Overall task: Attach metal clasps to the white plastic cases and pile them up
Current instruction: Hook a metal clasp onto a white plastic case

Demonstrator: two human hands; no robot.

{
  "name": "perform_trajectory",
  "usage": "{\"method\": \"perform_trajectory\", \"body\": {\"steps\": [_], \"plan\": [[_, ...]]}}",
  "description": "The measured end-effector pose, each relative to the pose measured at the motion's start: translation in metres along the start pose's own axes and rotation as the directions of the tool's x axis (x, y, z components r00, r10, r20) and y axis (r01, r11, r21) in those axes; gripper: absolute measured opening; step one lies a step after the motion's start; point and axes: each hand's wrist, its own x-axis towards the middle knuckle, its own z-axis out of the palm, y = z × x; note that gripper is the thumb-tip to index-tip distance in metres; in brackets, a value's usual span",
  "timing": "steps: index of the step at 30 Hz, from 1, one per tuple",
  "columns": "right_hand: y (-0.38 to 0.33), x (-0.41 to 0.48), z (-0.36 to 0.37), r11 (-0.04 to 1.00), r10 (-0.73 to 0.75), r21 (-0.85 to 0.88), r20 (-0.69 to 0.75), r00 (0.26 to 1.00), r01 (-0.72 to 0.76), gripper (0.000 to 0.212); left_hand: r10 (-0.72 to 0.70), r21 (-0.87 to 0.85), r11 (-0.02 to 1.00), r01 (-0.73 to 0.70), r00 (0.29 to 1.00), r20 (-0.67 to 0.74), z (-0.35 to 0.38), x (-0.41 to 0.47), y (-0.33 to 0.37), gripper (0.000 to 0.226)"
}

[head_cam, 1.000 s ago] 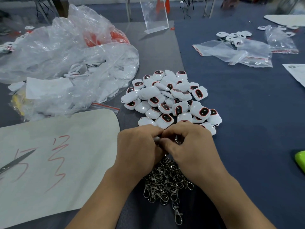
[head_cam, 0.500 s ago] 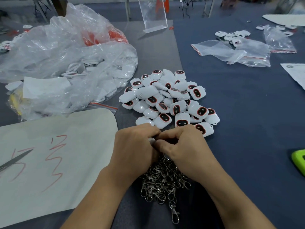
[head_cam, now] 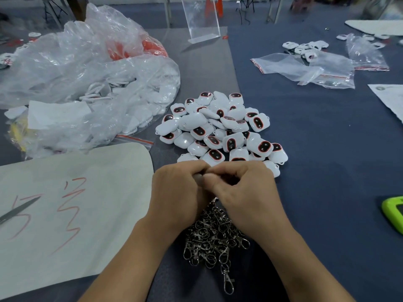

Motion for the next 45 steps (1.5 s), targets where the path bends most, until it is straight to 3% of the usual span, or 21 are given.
{"method": "perform_trajectory", "body": {"steps": [4, 6, 8, 15, 18, 20, 22, 25, 27, 29, 31, 33, 35, 37, 39, 45], "plan": [[0.004, 0.003, 0.002, 0.992, 0.095, -0.091, 0.106, 0.99, -0.086, 0.013, 0.099, 0.091, 0.991, -0.101, 0.995, 0.025, -0.001, 0.0, -0.004, 0.005], [0.004, 0.007, -0.002, 0.989, 0.125, -0.102, 0.156, 0.98, -0.11, 0.004, 0.177, 0.149, 0.972, -0.18, 0.984, 0.031, -0.001, -0.002, -0.003, 0.003], [0.003, 0.007, -0.002, 0.988, 0.135, -0.097, 0.188, 0.973, -0.118, 0.014, 0.236, 0.171, 0.957, -0.236, 0.972, 0.019, -0.001, -0.004, -0.001, 0.007], [-0.003, 0.008, -0.002, 0.987, 0.13, 0.058, 0.233, 0.964, -0.147, 0.007, 0.242, 0.146, 0.964, -0.224, 0.962, -0.125, 0.0, -0.004, 0.002, 0.003], [-0.006, 0.006, -0.005, 0.978, 0.08, 0.194, 0.016, 0.997, -0.082, 0.007, 0.096, 0.015, 0.995, -0.095, 0.977, -0.189, 0.002, 0.001, 0.009, 0.016], [-0.006, 0.006, -0.012, 0.98, 0.047, 0.2, -0.216, 0.975, -0.003, 0.012, -0.102, -0.22, 0.974, 0.05, 0.968, -0.23, 0.003, 0.007, 0.013, 0.012], [-0.002, 0.006, -0.017, 0.995, 0.024, 0.098, -0.337, 0.941, 0.01, 0.015, -0.313, -0.58, 0.797, 0.169, 0.937, -0.157, 0.001, 0.015, 0.011, 0.003], [0.001, 0.001, -0.009, 0.98, -0.007, -0.195, -0.182, 0.983, -0.029, 0.015, -0.484, -0.835, 0.498, 0.236, 0.874, -0.041, -0.011, 0.025, -0.003, 0.017], [-0.002, -0.004, 0.005, 0.916, -0.035, -0.401, -0.049, 0.998, 0.013, 0.026, -0.519, -0.851, 0.462, 0.249, 0.854, -0.031, -0.019, 0.027, -0.012, 0.018], [-0.005, -0.005, 0.019, 0.815, -0.074, -0.573, 0.048, 0.996, 0.088, 0.046, -0.527, -0.813, 0.518, 0.265, 0.848, -0.059, -0.02, 0.027, -0.018, 0.016], [-0.008, -0.002, 0.03, 0.737, -0.077, -0.66, 0.128, 0.989, 0.143, 0.049, -0.49, -0.689, 0.671, 0.275, 0.861, -0.134, -0.019, 0.027, -0.021, 0.014], [-0.008, 0.001, 0.035, 0.742, -0.076, -0.648, 0.168, 0.983, 0.169, 0.042, -0.399, -0.478, 0.838, 0.263, 0.893, -0.208, -0.018, 0.026, -0.023, 0.011], [-0.01, 0.004, 0.031, 0.792, -0.064, -0.589, 0.179, 0.982, 0.159, 0.033, -0.279, -0.271, 0.939, 0.211, 0.929, -0.244, -0.018, 0.023, -0.023, 0.005], [-0.011, 0.005, 0.024, 0.828, -0.045, -0.545, 0.175, 0.984, 0.135, 0.029, -0.152, -0.14, 0.983, 0.121, 0.959, -0.24, -0.019, 0.019, -0.022, 0.003], [-0.009, 0.004, 0.017, 0.809, -0.025, -0.576, 0.163, 0.986, 0.116, 0.036, -0.062, -0.112, 0.993, 0.039, 0.975, -0.212, -0.019, 0.016, -0.02, 0.002], [-0.013, 0.006, 0.018, 0.756, -0.051, -0.644, 0.123, 0.991, 0.119, 0.02, 0.024, -0.128, 0.991, -0.049, 0.982, -0.188, -0.018, 0.014, -0.014, 0.016]]}}
